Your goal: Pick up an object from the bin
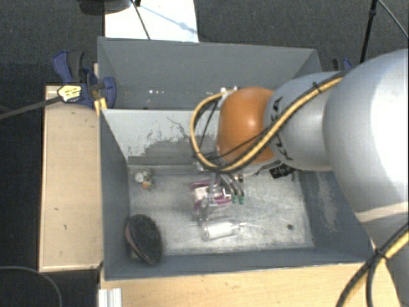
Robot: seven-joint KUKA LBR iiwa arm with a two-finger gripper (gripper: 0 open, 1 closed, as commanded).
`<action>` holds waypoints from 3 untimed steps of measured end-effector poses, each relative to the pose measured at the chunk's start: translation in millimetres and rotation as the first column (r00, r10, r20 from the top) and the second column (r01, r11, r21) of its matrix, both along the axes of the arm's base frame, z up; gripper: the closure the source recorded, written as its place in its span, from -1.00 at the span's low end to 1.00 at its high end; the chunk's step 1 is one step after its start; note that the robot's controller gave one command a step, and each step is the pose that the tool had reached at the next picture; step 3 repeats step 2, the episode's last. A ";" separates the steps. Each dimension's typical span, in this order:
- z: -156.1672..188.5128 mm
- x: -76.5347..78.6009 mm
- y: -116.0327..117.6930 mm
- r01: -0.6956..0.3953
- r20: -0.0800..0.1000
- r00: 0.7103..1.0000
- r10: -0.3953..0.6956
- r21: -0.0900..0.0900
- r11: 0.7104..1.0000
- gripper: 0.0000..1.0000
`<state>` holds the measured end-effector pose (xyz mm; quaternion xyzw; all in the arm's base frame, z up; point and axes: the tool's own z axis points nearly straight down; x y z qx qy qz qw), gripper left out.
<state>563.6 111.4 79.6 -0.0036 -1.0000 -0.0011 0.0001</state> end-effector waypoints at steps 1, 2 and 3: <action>0.5 0.6 -1.6 0.002 0.001 1.000 -0.002 -0.002 1.000 1.00; 131.7 3.6 -7.6 -0.017 0.009 1.000 0.017 -0.001 1.000 1.00; 131.7 3.6 -7.6 -0.017 0.009 1.000 0.017 -0.001 1.000 1.00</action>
Offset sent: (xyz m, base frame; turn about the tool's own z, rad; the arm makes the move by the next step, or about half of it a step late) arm 0.0000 0.0000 0.0000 0.0000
